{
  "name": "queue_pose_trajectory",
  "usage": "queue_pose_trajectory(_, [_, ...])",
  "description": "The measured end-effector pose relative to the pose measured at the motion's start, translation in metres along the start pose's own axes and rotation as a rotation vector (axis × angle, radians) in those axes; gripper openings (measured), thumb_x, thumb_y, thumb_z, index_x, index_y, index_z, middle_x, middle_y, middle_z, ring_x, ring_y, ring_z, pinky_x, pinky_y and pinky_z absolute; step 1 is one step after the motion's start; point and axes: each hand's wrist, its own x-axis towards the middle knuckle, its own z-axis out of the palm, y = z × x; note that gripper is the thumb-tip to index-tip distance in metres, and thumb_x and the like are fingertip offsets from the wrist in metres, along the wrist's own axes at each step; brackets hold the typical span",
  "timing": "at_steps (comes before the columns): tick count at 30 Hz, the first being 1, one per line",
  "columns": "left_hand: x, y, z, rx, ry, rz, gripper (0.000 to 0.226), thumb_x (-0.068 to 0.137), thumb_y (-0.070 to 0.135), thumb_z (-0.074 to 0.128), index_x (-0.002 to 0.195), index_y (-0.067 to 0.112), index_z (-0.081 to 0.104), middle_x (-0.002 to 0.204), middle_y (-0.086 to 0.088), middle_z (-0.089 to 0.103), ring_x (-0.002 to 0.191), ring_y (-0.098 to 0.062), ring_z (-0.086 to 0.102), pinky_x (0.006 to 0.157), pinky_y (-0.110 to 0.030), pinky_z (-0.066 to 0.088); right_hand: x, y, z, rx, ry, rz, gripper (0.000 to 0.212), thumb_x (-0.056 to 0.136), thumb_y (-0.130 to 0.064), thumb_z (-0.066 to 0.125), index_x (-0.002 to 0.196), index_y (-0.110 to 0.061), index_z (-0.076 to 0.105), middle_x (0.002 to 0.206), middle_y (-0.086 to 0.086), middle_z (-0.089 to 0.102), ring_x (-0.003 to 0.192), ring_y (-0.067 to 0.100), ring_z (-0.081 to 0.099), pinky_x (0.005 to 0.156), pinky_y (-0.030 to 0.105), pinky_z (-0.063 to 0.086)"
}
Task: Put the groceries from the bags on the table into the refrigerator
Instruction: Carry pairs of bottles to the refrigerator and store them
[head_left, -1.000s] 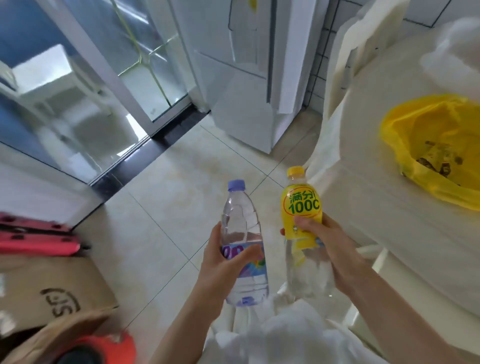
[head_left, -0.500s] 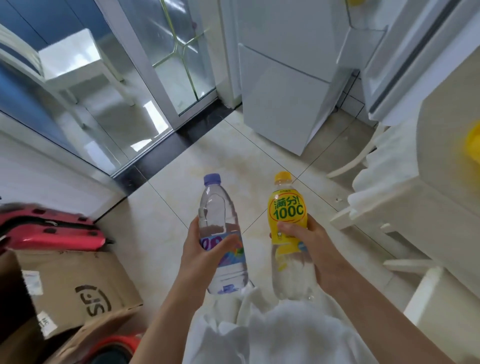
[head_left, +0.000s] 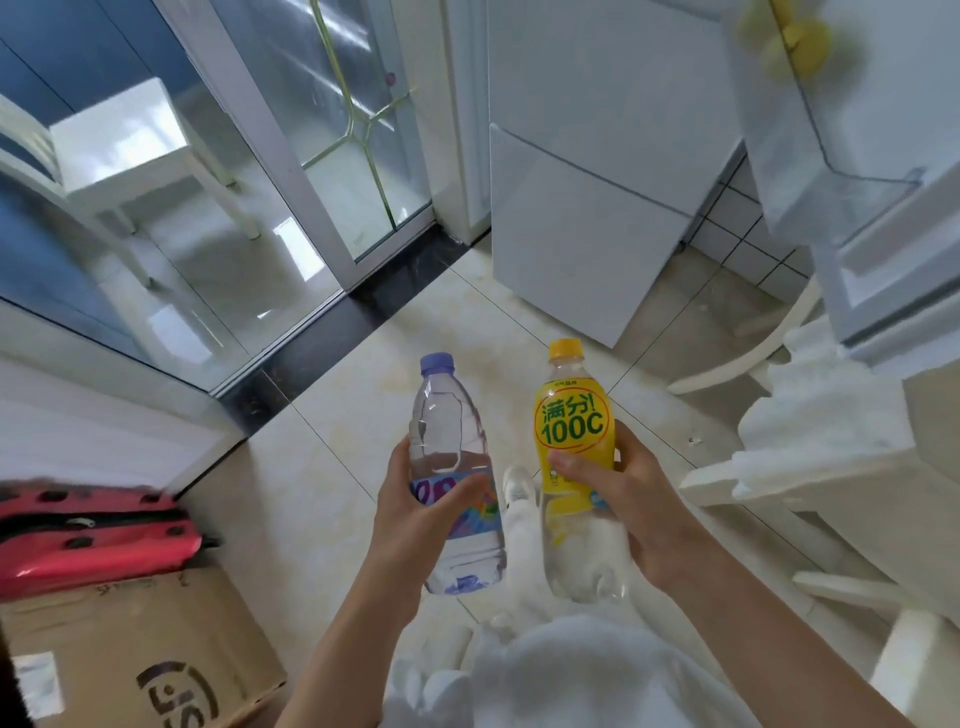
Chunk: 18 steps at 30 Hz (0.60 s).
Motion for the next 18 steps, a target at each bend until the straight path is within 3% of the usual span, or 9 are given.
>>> queue_pose_trajectory(7, [0.091,0.079,0.026,-0.014,0.007,0.046,0.05,0.076,0.016,0.078,0.114,0.037,0.053,0.099,0.005,0.069,0.085,-0.018,0.07,0.063,-0.028,0.056,0.092,-0.088,0.02,-0.042,-0.052,-0.062,0.044,0.072,-0.019,0.081,0.11,-0.025,0.059,0.1,0.003,0.072,0.091,0.023,0.07,0.078,0.043,0.058])
queue_pose_trajectory(10, [0.127,0.112,0.037,-0.018,-0.008,0.081,0.055,0.073,0.015,0.081,0.118,0.033,0.055,0.103,0.001,0.071,0.088,-0.021,0.071,0.072,-0.037,0.06,0.124,-0.127,0.025,-0.06,-0.045,-0.114,0.042,0.075,-0.019,0.078,0.11,-0.027,0.058,0.096,-0.004,0.072,0.082,0.006,0.068,0.06,0.018,0.051])
queue_pose_trajectory(14, [0.171,0.152,0.046,-0.021,-0.041,0.105,0.052,0.072,0.014,0.082,0.113,0.036,0.058,0.102,-0.001,0.073,0.09,-0.026,0.072,0.08,-0.05,0.059,0.162,-0.167,0.03,-0.001,0.011,-0.153,0.037,0.074,-0.016,0.078,0.105,-0.023,0.06,0.087,-0.007,0.072,0.068,-0.002,0.066,0.05,0.008,0.045])
queue_pose_trajectory(18, [0.219,0.19,0.05,-0.017,-0.083,0.128,0.052,0.072,0.013,0.081,0.115,0.028,0.057,0.1,-0.004,0.072,0.086,-0.025,0.072,0.072,-0.041,0.059,0.199,-0.197,0.04,0.042,0.083,-0.166,0.038,0.075,-0.016,0.078,0.108,-0.021,0.059,0.088,-0.005,0.072,0.068,-0.001,0.066,0.049,0.007,0.045])
